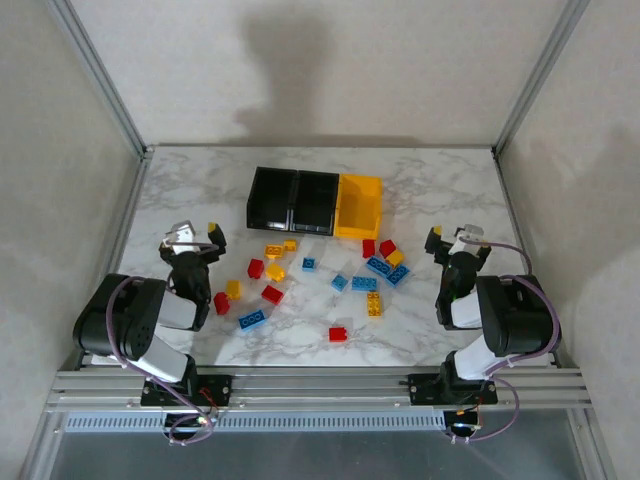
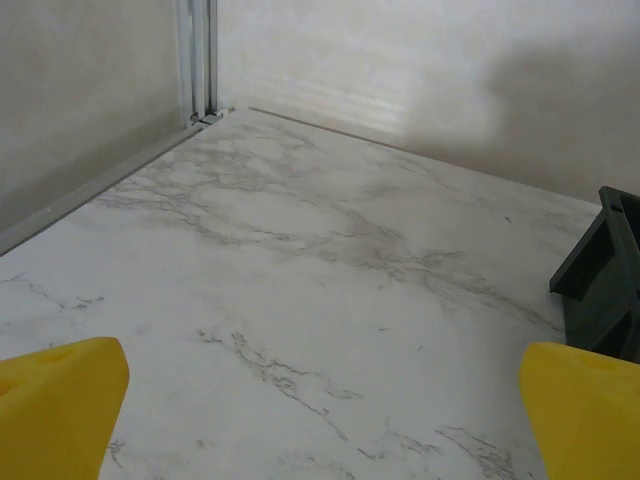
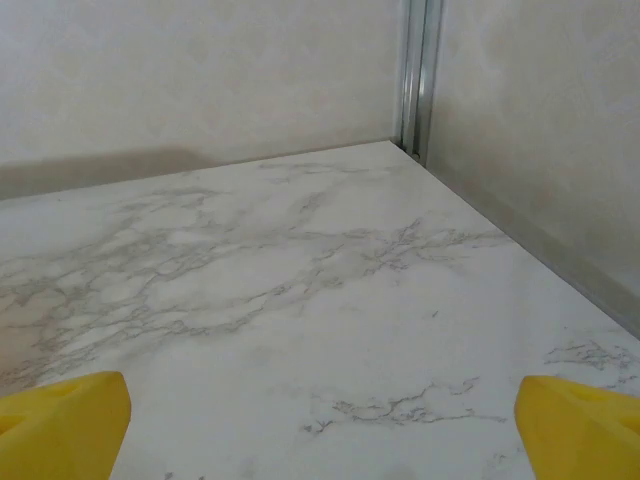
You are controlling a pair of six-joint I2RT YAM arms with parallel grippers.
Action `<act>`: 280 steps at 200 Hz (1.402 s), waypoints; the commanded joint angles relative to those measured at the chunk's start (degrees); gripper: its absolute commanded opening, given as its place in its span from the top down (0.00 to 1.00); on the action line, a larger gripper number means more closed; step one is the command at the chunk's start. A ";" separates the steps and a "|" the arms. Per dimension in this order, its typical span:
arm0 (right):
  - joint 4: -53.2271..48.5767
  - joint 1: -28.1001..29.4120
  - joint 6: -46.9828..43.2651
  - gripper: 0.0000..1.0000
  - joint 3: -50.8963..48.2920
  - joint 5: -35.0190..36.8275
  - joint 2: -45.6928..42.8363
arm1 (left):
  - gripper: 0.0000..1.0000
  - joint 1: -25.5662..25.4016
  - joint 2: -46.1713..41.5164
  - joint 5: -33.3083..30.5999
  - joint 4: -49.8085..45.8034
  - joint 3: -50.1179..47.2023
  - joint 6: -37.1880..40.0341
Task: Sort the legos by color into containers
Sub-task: Pick up the lego from the bottom-center of the table.
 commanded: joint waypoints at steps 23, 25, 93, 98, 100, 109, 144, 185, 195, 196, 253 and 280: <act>1.81 0.29 0.27 0.01 0.31 0.71 -0.24 | 0.01 0.42 -0.44 1.42 0.57 0.84 1.08; 1.81 0.23 0.27 0.01 0.31 0.71 -0.23 | 0.00 0.40 -0.39 1.40 0.56 0.81 1.08; 1.82 0.23 0.29 0.01 0.27 0.71 -0.22 | 0.01 0.49 -0.51 1.42 0.61 0.82 1.04; 1.82 0.26 0.33 0.01 0.27 0.71 -0.22 | 0.01 0.48 -0.49 1.42 0.56 0.85 1.08; 1.86 0.26 0.31 0.01 0.30 0.71 -0.22 | 0.01 0.50 -0.47 1.42 0.60 0.79 1.08; 1.86 0.21 0.31 0.01 0.31 0.70 -0.21 | 0.00 0.51 -0.48 1.41 0.57 0.79 1.08; 1.83 0.23 0.33 0.01 0.31 0.71 -0.22 | 0.01 0.51 -0.51 1.51 0.64 0.88 0.99; 1.75 0.26 0.36 0.01 0.31 0.71 -0.19 | 0.01 0.68 -0.55 1.82 0.50 0.95 0.87; 1.83 0.23 0.36 0.01 0.27 0.71 -0.22 | 0.01 0.68 -0.47 1.91 0.55 0.95 0.90; 1.82 0.26 0.36 0.01 0.24 0.71 -0.22 | 0.01 0.73 -0.47 1.93 0.56 0.91 0.90; -19.40 0.34 -0.43 0.01 8.59 -2.41 -11.97 | 0.00 0.87 -8.64 -1.74 -20.86 10.03 -0.24; -27.82 0.35 4.65 0.01 12.73 -4.13 -19.68 | 0.01 0.68 -13.57 -4.85 -26.44 12.13 -4.99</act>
